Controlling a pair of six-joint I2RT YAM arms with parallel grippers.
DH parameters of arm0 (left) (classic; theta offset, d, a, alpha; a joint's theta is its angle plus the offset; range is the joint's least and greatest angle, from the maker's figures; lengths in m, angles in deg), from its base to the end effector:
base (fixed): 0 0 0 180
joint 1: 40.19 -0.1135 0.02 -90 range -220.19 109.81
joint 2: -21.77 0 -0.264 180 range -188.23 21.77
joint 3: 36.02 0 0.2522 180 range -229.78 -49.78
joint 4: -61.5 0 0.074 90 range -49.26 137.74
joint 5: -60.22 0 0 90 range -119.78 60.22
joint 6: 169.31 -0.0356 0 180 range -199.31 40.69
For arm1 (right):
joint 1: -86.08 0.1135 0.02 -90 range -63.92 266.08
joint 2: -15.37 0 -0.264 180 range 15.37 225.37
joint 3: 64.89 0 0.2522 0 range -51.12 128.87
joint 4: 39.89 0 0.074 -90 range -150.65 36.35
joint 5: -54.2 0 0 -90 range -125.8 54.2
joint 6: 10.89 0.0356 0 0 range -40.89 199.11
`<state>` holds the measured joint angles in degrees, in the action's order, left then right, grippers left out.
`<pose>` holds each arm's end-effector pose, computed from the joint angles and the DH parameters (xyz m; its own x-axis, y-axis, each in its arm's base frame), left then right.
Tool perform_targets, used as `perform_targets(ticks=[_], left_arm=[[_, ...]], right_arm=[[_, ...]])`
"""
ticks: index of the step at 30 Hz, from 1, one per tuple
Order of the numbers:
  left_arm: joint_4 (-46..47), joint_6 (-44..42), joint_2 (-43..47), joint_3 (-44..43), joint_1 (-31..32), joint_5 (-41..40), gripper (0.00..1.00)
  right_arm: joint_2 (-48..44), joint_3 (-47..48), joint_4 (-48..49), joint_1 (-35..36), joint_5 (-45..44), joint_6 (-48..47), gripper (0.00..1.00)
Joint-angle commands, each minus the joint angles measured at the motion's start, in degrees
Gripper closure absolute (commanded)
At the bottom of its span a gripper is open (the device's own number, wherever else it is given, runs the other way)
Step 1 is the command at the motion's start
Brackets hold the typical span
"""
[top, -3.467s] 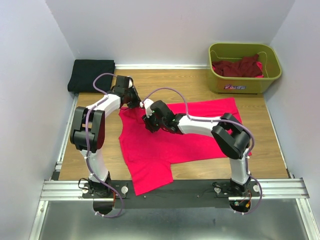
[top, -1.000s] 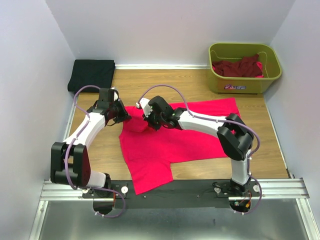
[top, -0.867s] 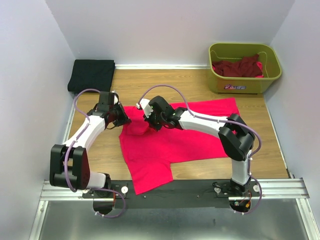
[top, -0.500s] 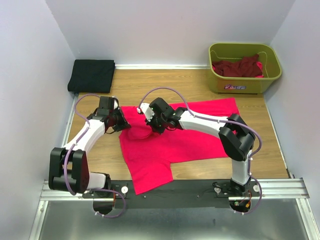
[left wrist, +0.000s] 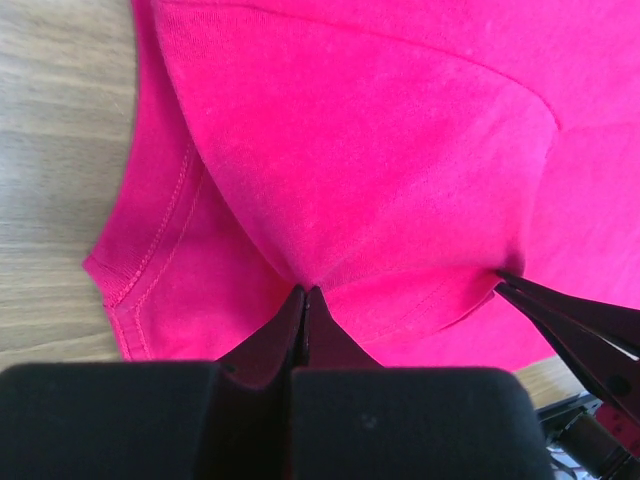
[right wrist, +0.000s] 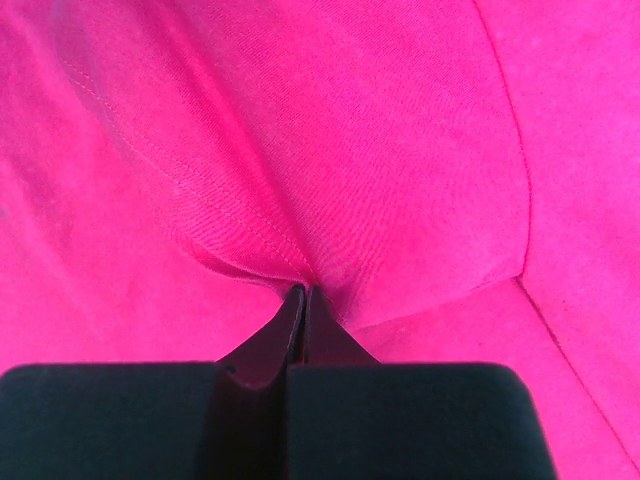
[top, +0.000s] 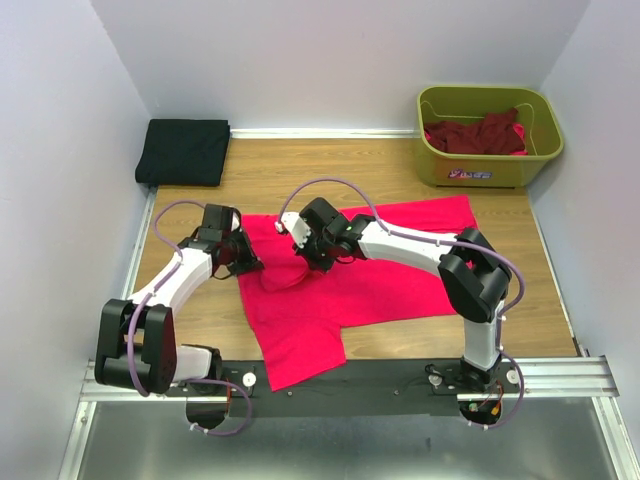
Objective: Fold and stack the t-shirts
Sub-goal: Fold the tshirt
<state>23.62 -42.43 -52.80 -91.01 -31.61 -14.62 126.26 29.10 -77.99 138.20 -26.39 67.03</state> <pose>0.2415 -0.0459 0.1921 -0.8367 -0.4596 -0.2979 -0.2738 0.8221 -0.4992 0.2521 0.3335 0.1974 -0.3168 -0.7435 -0.5889 -0.9230 0.3846 0.0109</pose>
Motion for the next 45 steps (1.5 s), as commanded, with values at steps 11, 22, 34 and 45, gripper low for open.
perform_targets(ticks=[11, 22, 34, 45], left_arm=[[0.7, 1.4, 0.6, 3.3, 2.0, -1.7, 0.96], [-0.9, -1.8, 3.5, -4.6, -3.0, -12.2, 0.49], [9.0, -5.6, -17.3, -16.2, -6.9, -13.1, 0.51], [11.0, -5.4, -28.2, -20.6, -6.8, -11.3, 0.57]], right_arm=[[2.2, 1.1, -7.4, 0.3, 5.2, -1.6, 0.81], [-5.9, 1.9, -7.9, -11.0, 2.2, 5.5, 0.42], [-13.5, -6.6, -1.0, -38.8, -6.1, 26.7, 0.41], [-18.1, -21.2, 14.0, -56.5, -7.3, 42.8, 0.44]])
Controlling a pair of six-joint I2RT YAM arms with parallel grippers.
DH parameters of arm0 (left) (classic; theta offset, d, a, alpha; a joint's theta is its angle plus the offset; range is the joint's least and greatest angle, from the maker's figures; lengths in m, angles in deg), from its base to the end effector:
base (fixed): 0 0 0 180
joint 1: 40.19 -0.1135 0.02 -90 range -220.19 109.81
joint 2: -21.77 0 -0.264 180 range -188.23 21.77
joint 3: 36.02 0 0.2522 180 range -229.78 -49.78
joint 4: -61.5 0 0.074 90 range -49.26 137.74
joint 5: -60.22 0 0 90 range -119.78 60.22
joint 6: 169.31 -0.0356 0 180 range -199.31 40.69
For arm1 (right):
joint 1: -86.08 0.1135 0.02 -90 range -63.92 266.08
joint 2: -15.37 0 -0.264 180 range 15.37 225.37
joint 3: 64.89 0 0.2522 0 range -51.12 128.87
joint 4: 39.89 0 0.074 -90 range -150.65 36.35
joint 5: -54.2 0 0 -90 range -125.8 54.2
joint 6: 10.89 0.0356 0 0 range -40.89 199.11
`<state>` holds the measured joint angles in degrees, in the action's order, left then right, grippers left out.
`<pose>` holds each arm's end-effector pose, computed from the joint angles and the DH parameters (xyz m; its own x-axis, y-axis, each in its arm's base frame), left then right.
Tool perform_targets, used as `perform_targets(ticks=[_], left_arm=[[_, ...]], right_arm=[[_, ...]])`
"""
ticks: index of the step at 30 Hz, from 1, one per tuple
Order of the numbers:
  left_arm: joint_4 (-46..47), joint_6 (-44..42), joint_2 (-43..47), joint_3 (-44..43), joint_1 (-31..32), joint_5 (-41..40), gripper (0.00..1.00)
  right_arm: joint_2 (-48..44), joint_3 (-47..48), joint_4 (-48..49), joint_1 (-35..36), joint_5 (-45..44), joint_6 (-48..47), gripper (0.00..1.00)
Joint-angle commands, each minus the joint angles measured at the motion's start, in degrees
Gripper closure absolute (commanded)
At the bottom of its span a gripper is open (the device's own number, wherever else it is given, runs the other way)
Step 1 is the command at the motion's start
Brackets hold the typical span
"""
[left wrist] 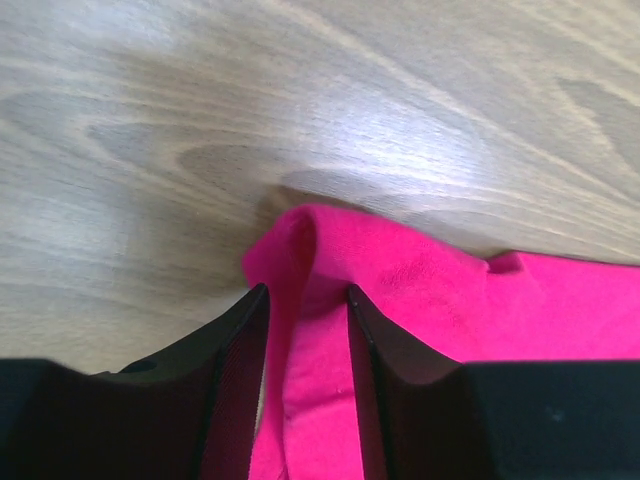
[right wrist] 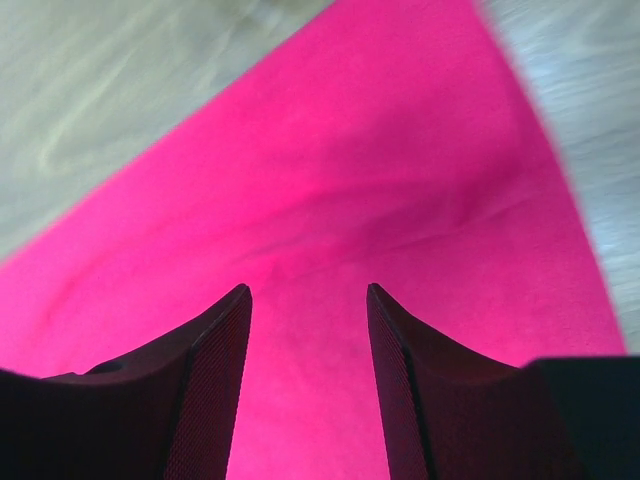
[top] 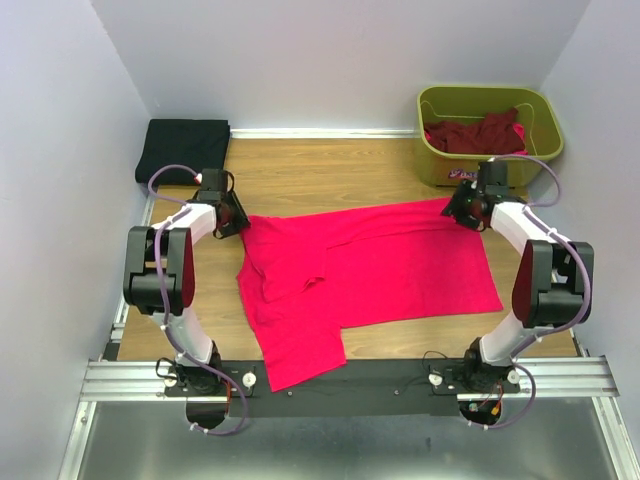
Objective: Fold and stack the t-shirts
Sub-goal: Fold the tshirt
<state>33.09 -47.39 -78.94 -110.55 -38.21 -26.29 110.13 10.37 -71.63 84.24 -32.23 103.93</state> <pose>0.3586 -0.0146 0.1724 -0.7282 -0.5029 -0.4656 -0.3715 0.8606 -0.3485 0.3481 -0.0090 0.2070 -0.7103 0.4420 -0.5478 0.3209 0.8960 0.3069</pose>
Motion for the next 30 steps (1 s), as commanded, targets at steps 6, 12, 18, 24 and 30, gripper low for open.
perform_targets(ticks=[6, 12, 18, 24, 30], left_arm=[[1.4, -0.7, -3.1, -0.1, -0.3, -3.0, 0.72], [0.9, -1.3, -2.7, 1.8, -1.4, -7.3, 0.85], [0.2, -3.0, -2.2, 2.2, -3.8, -11.0, 0.88], [-0.2, -4.5, -2.6, 0.6, -4.0, -13.4, 0.85], [0.0, -4.9, -0.7, -0.1, -3.9, -12.1, 0.7]], right_arm=[[0.5, -5.6, 14.8, -8.2, 2.0, 9.7, 0.45], [5.6, -6.5, 17.4, -11.5, 4.0, 12.1, 0.47], [9.4, -8.2, 17.4, -14.2, 4.9, 13.1, 0.48], [9.7, -9.0, 17.4, -15.6, 5.0, 11.6, 0.49], [6.3, -8.4, 17.4, -15.6, 7.6, 10.2, 0.5]])
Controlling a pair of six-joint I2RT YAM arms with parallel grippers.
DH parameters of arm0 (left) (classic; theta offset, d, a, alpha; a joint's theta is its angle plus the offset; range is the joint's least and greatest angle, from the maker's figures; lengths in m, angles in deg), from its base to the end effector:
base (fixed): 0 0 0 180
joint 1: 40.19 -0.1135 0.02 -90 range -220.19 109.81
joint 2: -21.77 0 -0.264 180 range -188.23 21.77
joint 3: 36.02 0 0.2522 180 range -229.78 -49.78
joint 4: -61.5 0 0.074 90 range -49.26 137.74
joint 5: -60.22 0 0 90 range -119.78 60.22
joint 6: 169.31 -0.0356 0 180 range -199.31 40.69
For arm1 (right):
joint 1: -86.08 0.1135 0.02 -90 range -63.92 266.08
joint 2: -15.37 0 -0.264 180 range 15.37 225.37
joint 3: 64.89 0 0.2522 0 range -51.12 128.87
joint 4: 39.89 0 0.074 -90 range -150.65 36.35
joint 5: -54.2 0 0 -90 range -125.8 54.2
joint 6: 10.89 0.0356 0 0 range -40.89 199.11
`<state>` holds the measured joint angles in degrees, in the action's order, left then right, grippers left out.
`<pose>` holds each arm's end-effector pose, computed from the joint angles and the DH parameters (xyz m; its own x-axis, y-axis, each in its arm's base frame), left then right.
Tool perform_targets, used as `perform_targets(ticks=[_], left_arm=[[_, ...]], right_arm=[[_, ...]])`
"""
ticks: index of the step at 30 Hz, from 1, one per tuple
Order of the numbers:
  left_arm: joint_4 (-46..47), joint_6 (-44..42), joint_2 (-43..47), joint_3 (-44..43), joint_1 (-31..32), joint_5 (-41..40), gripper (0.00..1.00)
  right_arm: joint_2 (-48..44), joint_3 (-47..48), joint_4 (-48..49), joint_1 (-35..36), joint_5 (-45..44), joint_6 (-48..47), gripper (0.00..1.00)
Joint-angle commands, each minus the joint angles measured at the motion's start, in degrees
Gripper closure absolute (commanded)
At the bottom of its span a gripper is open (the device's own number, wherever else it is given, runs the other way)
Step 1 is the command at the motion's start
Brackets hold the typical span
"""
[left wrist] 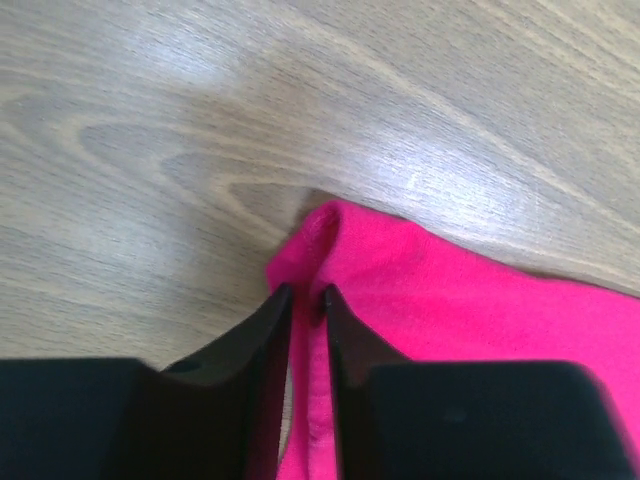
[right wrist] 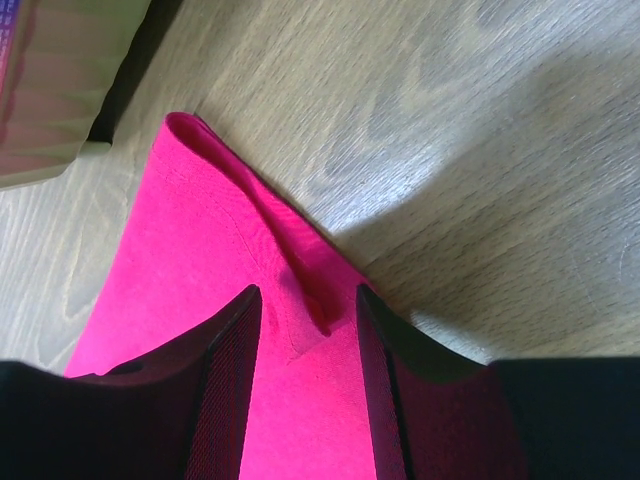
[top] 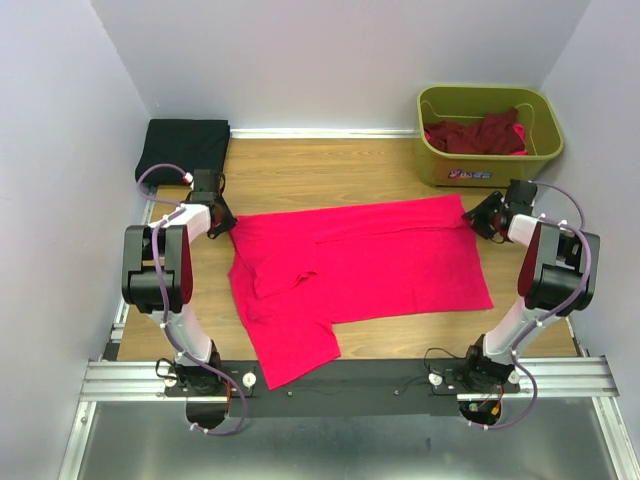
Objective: Fold and stack the t-shirts
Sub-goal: Fold the tshirt
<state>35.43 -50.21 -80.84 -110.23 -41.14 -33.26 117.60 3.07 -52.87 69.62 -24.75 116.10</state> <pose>0.3631 0.0082 0.1620 -0.6858 -0.4969 -0.5318 -0.4410 0.8650 -0.2395 0.3455 -0.0950 0.1495 -0.4702 0.7547 -0.4575 0.5462 0.6561 0.5208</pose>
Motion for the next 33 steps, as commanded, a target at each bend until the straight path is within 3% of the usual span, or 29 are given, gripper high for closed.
perform_targets(ticks=[1, 7, 21, 33], left_arm=[[-2.3, -2.0, 2.1, -0.5, -0.8, -4.7, 0.63], [-3.7, -1.2, 8.3, -0.2, 0.8, -3.5, 0.48], [-4.7, -0.7, 22.4, 8.0, 8.7, -4.9, 0.48], [-2.0, -2.3, 20.9, 9.4, 11.1, -4.7, 0.48]], right_arm=[[-1.6, -1.1, -1.3, -0.9, 0.5, -1.8, 0.5], [-4.0, -1.7, -1.4, -0.9, 3.8, -0.6, 0.51], [-2.0, -2.9, -1.3, -0.7, 8.8, -0.3, 0.54], [0.9, -2.4, 1.2, -0.6, 9.3, 0.4, 0.57]])
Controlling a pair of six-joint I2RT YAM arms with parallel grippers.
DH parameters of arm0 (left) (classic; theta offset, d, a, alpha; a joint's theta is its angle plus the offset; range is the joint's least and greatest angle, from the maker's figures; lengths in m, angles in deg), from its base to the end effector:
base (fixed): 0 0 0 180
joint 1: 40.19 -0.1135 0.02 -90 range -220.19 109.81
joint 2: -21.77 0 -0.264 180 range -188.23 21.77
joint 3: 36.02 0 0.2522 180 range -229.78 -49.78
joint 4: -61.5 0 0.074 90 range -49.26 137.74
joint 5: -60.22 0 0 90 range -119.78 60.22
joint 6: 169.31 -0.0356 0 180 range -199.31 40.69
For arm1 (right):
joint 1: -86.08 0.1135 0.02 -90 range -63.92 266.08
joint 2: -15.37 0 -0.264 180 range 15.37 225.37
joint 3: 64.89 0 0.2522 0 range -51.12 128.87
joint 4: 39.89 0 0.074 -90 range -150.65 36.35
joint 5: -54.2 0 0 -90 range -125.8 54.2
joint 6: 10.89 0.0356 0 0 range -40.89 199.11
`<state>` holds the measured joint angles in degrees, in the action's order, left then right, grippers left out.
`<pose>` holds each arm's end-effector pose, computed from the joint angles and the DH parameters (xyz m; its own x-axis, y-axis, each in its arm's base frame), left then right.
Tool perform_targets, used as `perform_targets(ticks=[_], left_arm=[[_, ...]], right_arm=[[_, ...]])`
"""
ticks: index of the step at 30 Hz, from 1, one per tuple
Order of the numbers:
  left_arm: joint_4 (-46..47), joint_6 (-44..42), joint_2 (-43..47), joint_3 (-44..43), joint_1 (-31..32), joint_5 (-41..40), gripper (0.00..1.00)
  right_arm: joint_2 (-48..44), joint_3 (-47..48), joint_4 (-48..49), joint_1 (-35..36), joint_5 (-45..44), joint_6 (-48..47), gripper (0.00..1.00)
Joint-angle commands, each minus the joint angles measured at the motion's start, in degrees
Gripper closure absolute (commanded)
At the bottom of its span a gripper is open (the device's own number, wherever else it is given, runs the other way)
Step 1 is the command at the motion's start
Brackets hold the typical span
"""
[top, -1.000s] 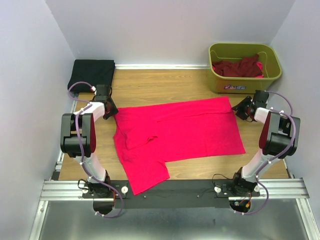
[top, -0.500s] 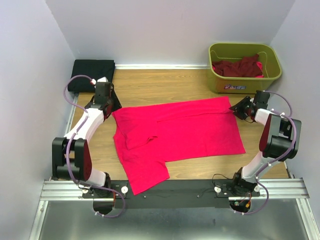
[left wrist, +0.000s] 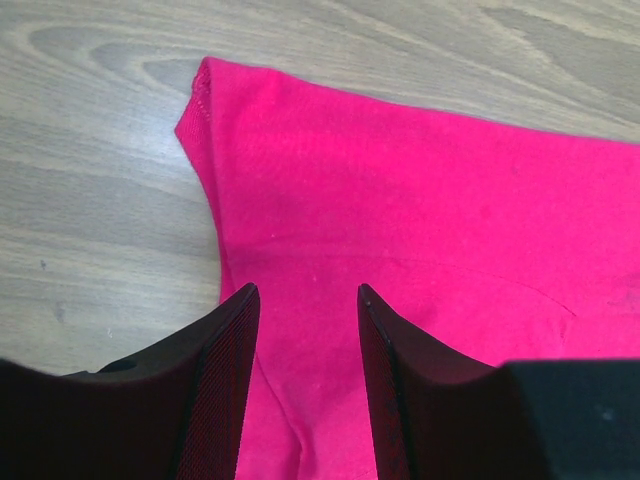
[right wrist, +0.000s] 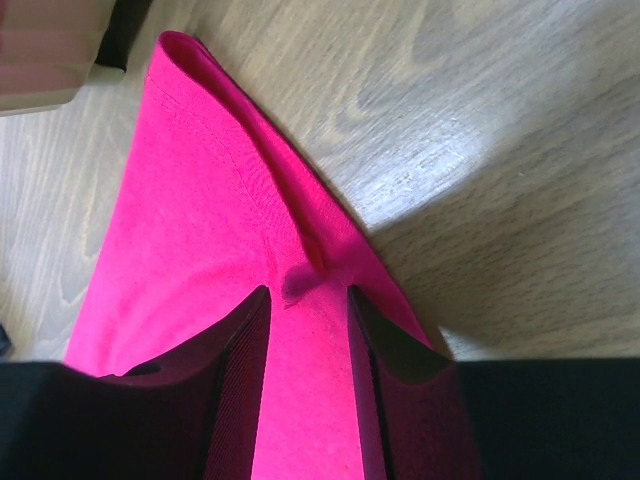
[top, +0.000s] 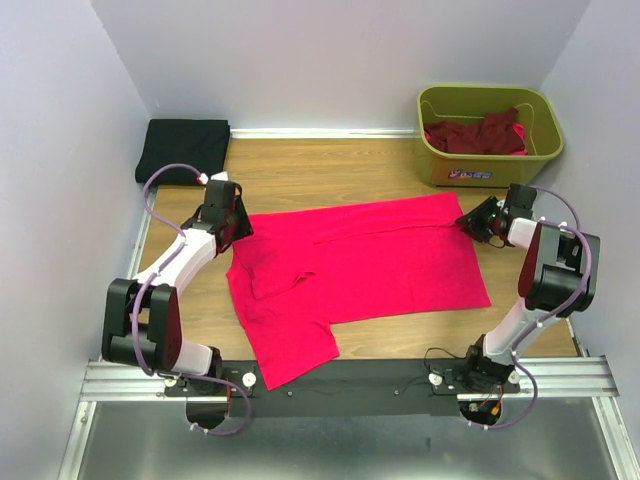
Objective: Fold and stack the t-shirts
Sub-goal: Fold the tshirt
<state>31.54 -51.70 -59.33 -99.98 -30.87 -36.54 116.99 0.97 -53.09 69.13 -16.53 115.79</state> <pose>0.2914 -0.0436 0.2199 -0.6784 -0.3550 -0.6432 -0.2626 0.9348 -0.2391 0.3368 -0.0904 0.1435 -0.5380 0.7535 -0.3779 0.4855 0.6435 0.5918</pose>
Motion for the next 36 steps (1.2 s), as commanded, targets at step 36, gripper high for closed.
perform_targets(ticks=[36], left_arm=[[3.5, -2.9, -12.9, -1.4, 0.8, -6.9, 0.48]], right_arm=[[1.7, 2.7, 2.6, 0.1, 4.2, 2.7, 0.63]])
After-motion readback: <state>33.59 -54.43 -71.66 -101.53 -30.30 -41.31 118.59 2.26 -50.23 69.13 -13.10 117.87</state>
